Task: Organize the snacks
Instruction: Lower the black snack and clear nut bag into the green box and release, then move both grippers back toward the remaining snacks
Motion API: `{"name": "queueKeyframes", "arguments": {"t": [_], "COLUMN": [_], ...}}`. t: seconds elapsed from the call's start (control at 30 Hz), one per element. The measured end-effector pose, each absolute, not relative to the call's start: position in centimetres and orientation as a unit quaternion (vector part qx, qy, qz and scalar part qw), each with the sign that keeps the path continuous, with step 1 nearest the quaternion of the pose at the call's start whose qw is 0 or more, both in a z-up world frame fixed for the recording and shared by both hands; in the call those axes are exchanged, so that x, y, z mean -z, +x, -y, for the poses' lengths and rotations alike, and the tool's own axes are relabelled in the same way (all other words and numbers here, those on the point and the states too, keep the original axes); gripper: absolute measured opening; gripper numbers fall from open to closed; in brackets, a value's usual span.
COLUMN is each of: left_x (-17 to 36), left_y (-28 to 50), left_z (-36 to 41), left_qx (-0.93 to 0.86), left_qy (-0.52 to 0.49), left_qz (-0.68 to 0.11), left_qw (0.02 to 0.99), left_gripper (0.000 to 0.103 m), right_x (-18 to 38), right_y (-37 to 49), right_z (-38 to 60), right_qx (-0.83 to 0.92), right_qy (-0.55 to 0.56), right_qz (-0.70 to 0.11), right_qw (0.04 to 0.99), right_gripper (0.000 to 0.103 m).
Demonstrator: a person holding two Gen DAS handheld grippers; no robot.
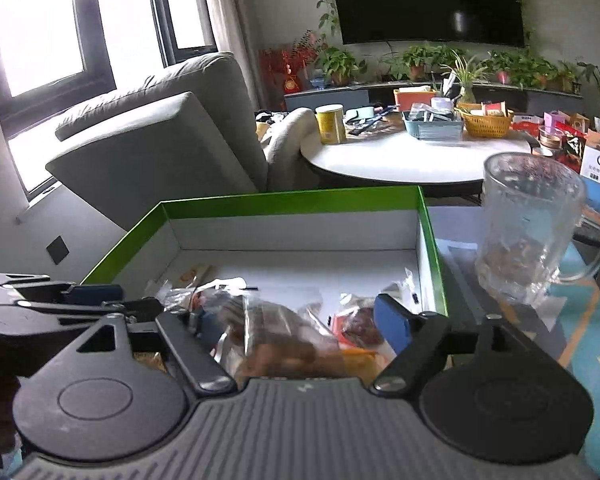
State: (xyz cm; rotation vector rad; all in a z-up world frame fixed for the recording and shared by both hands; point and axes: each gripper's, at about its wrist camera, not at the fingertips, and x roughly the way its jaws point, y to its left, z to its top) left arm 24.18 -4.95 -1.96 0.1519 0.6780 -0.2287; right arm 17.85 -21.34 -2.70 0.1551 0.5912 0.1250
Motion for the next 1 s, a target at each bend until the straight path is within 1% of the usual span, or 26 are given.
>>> {"name": "queueKeyframes", "arguments": {"t": [0.3,0.53,0.67,0.77,0.83,1.0], "left_x": [1.6,1.2,0.5,0.3,0.5,2.5], "left_y": [22.9,20.7,19.1,18.2,18.0,18.7], "left_z": [2.7,0.9,-0.5,-1.2,-1.8,-4.1], "left_qx": [0.090,0.122,0.147,0.111,0.094,0.059], "left_qy": [0.058,0.035,0.013,0.029,0.043,0.022], "left_qz": [-0.338,-0.335,-0.321,-0.313,-0.307,-0.346], "left_qw": [0.935,0.933,0.935,0.943,0.946,0.936], "left_gripper": [0.044,0.044,0.044,0.049,0.049,0.050], "right_x": [2.8,2.6,1.7,1.4,1.8,3.7], "right_y": [16.1,14.0,11.9,10.5,9.7,8.4], "right_z": [21.3,22.1,23.6,24.7,25.6,27.4], "right_qx": [-0.058,-0.070,-0.101,-0.090,-0.068,-0.044], "right_qy": [0.061,0.055,0.069,0.070,0.068,0.109], "right_qz": [-0.288,-0.286,-0.266,-0.252,-0.252,-0.285], "right_qw": [0.954,0.954,0.956,0.961,0.963,0.951], "right_gripper": [0.059,0.059,0.059,0.059,0.059,0.059]}}
